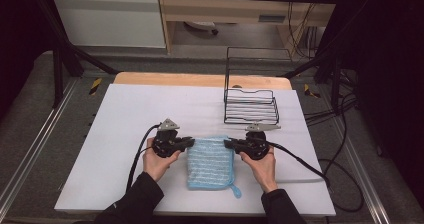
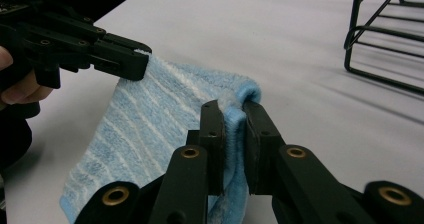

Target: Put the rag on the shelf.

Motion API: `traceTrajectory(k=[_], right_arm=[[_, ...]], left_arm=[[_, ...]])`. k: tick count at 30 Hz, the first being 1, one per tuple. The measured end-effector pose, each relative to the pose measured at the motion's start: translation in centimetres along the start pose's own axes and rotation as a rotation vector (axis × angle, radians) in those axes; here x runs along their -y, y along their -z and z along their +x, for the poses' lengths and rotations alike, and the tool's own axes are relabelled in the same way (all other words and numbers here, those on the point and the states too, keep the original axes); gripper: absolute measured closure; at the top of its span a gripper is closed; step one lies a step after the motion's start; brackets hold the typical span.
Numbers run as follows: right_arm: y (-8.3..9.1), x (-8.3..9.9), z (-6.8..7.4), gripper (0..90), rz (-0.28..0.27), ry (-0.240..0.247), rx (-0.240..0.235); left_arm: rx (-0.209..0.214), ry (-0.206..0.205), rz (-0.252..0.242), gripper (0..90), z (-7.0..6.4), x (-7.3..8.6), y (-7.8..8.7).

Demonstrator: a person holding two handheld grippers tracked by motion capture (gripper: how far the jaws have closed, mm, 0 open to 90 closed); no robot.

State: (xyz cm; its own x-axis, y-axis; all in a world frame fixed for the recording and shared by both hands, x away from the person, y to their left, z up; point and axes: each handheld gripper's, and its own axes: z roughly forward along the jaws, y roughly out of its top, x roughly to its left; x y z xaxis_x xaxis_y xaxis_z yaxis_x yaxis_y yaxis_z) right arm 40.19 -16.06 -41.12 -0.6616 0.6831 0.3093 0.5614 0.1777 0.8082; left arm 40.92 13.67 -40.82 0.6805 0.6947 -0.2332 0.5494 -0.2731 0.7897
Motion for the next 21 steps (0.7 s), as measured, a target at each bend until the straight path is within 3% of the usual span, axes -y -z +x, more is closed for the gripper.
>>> traceTrajectory(k=[5,21], right_arm=[[0.8,-0.4,0.2,81.2,-0.038,0.004,0.000],[3.6,-2.1,1.8,81.3,-0.137,0.083,0.021]], left_arm=[[0.009,-0.015,-0.039,81.7,-0.5,-0.5,0.7],[0.007,-0.069,-0.149,81.7,-2.4,-2.0,3.2]])
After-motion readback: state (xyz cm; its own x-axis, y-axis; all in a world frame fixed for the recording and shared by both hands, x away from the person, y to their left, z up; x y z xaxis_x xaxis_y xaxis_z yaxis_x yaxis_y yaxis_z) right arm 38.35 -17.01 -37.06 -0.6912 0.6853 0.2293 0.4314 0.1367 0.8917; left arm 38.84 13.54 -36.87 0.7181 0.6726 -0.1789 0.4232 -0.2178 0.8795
